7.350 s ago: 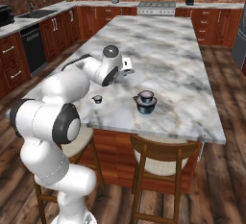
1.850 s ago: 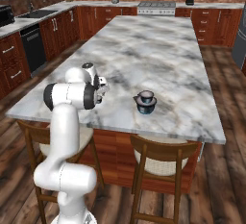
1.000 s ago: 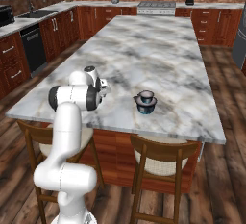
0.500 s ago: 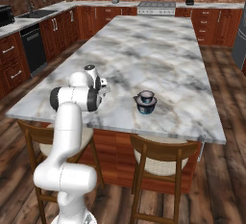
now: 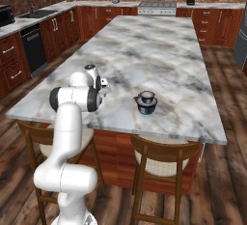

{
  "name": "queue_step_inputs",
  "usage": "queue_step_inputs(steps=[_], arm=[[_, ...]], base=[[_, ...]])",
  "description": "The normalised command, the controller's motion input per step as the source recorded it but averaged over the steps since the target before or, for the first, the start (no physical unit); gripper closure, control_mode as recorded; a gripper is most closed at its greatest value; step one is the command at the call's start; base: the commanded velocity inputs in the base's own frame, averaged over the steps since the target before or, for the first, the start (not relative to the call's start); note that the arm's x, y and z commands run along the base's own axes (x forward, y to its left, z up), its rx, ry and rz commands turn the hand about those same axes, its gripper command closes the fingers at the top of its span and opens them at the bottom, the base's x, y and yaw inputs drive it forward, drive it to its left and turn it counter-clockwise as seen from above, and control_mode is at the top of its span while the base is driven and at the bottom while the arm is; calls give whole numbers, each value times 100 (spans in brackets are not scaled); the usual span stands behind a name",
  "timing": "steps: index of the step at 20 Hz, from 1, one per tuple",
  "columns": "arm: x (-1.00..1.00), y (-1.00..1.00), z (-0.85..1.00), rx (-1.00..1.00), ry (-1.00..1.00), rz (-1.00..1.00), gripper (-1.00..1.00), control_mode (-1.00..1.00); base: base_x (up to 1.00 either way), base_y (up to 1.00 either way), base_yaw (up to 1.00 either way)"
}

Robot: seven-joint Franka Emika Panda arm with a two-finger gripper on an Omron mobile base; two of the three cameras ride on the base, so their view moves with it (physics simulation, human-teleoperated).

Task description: Stack the yogurt containers by placing the smaller containers on top of the larger containers.

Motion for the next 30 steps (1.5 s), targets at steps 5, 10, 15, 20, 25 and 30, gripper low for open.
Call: queue_step_inputs(steps=[5, 10, 15, 20, 25, 30], arm=[[-4, 0, 0, 0, -2, -16, -100, -100], [0, 1, 0, 0, 0, -12, -100, -100], [0, 0, 0, 2, 1, 0, -100, -100], [0, 0, 0, 2, 0, 0, -100, -100], [-9, -7, 0, 8, 0, -5, -100, -100], [-7, -3, 0, 5, 0, -5, -100, -100]], base=[[0, 0, 0], [0, 0, 0], [0, 0, 0], [0, 0, 0], [0, 0, 0], [0, 0, 0]])
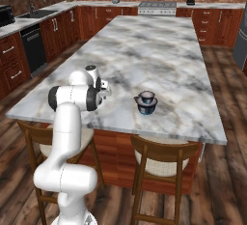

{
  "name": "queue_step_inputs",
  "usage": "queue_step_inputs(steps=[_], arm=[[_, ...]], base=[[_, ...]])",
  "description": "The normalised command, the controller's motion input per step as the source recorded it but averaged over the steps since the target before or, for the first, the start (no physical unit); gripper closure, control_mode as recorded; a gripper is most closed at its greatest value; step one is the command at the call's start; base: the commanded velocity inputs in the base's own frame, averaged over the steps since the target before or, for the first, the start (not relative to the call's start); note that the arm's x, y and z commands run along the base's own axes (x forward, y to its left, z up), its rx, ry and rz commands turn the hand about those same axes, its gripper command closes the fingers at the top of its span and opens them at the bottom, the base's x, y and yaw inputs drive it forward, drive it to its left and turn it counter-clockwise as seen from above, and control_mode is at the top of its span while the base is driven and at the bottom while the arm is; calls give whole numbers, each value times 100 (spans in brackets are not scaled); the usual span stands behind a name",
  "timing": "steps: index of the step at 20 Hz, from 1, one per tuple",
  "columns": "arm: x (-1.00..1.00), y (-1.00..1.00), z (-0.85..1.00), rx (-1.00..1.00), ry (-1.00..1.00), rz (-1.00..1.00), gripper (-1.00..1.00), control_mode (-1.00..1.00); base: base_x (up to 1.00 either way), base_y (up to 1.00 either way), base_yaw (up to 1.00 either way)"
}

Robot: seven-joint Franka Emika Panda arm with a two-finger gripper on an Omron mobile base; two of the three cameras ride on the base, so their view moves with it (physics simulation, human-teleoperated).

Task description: Stack the yogurt containers by placing the smaller containers on top of the larger containers.

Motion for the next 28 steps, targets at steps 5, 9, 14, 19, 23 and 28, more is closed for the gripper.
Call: queue_step_inputs(steps=[5, 9, 14, 19, 23, 28], arm=[[-9, 0, 0, 1, 0, 0, -100, -100], [-12, 0, 0, 3, 0, 0, -100, -100], [-9, 0, -2, 4, 0, 0, -100, -100], [0, 0, -1, 0, 0, 0, -100, -100], [2, 0, -6, 0, -1, 0, -100, -100], [6, 0, -10, 0, -3, 0, -100, -100]], base=[[0, 0, 0], [0, 0, 0], [0, 0, 0], [0, 0, 0], [0, 0, 0], [0, 0, 0]])
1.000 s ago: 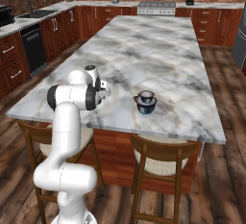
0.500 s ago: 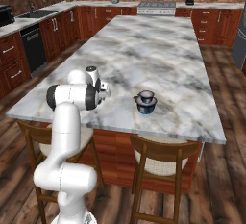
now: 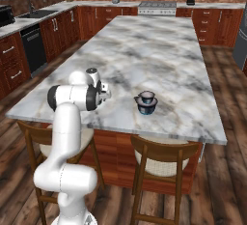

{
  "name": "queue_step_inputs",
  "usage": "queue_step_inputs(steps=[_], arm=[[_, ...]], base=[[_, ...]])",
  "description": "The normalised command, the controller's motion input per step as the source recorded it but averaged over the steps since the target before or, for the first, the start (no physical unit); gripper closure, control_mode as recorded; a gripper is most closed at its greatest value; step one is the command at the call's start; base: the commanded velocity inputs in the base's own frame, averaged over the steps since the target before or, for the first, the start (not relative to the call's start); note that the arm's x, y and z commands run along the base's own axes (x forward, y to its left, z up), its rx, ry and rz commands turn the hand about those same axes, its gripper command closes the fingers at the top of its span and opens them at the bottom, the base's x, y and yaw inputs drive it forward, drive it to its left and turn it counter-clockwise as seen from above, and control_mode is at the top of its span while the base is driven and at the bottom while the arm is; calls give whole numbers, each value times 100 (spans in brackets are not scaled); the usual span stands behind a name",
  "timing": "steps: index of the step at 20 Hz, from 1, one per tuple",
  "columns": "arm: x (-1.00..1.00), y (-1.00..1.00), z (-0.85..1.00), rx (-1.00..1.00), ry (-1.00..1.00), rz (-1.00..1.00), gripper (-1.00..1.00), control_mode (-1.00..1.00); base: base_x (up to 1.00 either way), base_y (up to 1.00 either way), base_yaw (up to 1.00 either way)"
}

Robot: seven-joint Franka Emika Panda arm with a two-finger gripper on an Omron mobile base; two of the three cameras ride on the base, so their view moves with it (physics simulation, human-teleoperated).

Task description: Stack the yogurt containers by placing the smaller containers on top of the larger containers.

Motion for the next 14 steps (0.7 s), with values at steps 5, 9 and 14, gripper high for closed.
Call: queue_step_inputs(steps=[5, 9, 14], arm=[[12, 0, -7, 0, -3, 0, -100, -100], [8, 0, -4, 0, -2, 0, -100, -100], [1, 0, -1, 0, 0, 0, 100, -100]], base=[[0, 0, 0], [0, 0, 0], [0, 0, 0]])
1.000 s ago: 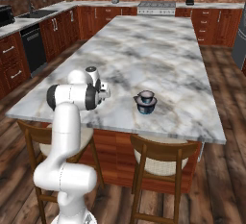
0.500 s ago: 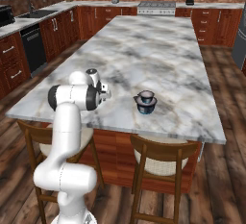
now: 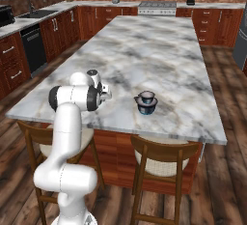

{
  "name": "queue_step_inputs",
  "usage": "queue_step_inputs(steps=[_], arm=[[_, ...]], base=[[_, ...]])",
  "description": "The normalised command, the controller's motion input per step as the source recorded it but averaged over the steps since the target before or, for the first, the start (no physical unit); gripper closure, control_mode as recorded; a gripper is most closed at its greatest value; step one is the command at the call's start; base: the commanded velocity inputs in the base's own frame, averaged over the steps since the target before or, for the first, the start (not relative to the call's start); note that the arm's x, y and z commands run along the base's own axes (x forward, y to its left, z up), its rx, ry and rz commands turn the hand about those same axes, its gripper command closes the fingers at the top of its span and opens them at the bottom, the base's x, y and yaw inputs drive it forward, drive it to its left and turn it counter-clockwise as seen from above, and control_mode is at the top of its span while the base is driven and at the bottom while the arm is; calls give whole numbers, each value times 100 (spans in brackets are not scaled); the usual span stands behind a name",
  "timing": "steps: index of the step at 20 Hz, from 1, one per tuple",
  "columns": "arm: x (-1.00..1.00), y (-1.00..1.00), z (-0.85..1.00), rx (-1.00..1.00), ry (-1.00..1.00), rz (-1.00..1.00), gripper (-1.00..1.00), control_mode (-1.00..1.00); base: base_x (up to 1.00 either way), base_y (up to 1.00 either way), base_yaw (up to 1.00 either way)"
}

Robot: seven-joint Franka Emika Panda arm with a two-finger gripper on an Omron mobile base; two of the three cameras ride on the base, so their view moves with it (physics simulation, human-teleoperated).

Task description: Stack the yogurt containers by placing the smaller containers on top of the larger containers.

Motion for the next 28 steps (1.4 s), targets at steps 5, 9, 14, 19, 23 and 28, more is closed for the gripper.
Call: queue_step_inputs(steps=[5, 9, 14, 19, 23, 28], arm=[[0, 0, 1, 0, 0, 0, 100, -100], [0, 0, 33, 0, 0, 0, 100, -100], [-7, -1, 45, 0, 0, -1, 100, -100], [-29, -7, 53, 0, -4, 0, 100, -100], [-37, -13, 58, 0, -1, 0, 100, -100], [-44, -21, 48, 0, 0, -3, 100, -100]], base=[[0, 0, 0], [0, 0, 0], [0, 0, 0], [0, 0, 0], [0, 0, 0], [0, 0, 0]])
